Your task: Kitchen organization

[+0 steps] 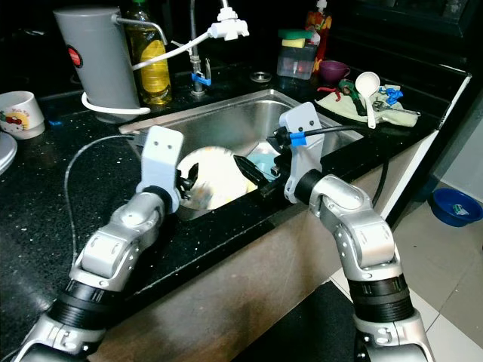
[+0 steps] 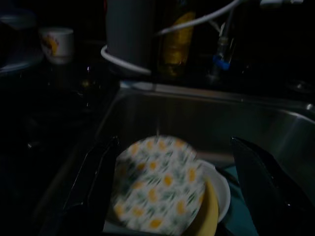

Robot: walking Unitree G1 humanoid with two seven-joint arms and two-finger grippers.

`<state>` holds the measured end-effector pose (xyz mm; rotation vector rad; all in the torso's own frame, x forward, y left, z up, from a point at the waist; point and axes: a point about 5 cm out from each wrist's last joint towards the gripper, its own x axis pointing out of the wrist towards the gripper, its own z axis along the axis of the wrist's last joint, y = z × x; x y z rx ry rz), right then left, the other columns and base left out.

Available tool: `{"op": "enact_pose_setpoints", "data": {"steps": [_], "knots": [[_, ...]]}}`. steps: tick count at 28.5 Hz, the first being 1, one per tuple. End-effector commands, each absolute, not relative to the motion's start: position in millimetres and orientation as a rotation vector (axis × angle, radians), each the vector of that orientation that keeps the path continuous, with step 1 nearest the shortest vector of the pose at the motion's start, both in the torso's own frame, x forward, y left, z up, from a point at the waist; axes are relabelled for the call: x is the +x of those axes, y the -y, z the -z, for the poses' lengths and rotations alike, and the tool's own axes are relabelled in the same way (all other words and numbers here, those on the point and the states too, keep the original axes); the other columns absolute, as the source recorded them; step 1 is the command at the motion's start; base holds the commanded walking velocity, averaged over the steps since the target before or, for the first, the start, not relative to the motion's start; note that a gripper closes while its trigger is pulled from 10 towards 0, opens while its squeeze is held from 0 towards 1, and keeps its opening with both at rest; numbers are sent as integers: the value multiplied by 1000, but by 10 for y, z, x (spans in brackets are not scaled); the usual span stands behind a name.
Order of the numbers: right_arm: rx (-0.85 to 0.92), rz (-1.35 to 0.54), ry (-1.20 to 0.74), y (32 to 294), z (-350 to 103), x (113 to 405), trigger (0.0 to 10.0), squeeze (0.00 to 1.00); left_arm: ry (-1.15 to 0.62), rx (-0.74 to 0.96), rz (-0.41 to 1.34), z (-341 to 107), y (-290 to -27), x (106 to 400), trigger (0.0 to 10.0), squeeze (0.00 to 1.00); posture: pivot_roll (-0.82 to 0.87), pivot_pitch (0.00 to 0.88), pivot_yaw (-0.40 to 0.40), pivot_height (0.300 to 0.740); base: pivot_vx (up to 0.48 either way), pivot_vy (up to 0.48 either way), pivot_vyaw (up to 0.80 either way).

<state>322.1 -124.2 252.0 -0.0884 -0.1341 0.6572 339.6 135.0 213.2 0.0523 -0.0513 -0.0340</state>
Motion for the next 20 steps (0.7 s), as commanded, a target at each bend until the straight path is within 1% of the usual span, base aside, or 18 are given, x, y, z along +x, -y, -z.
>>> {"op": "enact_pose_setpoints", "data": {"steps": [1, 5, 9, 11, 15, 17, 18, 20], "knots": [[-79, -634, 154, 1250, -2541, 3240, 10000, 0, 90, 22, 6, -2175, -1408, 3357, 10000, 0, -35, 0, -49, 740, 0, 0, 0], [-98, -625, 167, 1203, -2536, 3245, 10000, 0, 179, -6, -19, -2294, -1512, 3240, 10000, 0, -26, 0, -57, 740, 0, 0, 0], [-103, -633, 173, 1155, -2519, 3249, 10000, 0, 200, 21, -41, -2327, -1581, 3157, 10000, 0, -16, 0, -65, 740, 0, 0, 0], [-79, -641, 198, 1099, -2497, 3256, 10000, 0, 207, 37, -52, -2321, -1617, 3093, 10000, 0, -7, 0, -71, 740, -279, 0, 0], [-22, -646, 199, 1059, -2459, 3254, 10000, 0, 202, 50, -48, -2294, -1607, 3051, 10000, 0, -5, 0, -73, 740, -284, 0, 0], [68, -649, 192, 1039, -2439, 3251, 10000, 0, 202, 58, -40, -2285, -1588, 3029, 10000, 0, -5, 0, -72, 740, -281, 0, 0], [68, -649, 192, 1039, -2439, 3251, 10000, 0, 202, 58, -40, -2285, -1588, 3029, 10000, 0, -5, 0, -72, 740, -281, 0, 0], [160, -658, 193, 1018, -2412, 3225, 10000, 0, 205, 68, -29, -2279, -1558, 2998, 10000, 0, -6, 0, -68, 740, -285, 0, 0]]}}
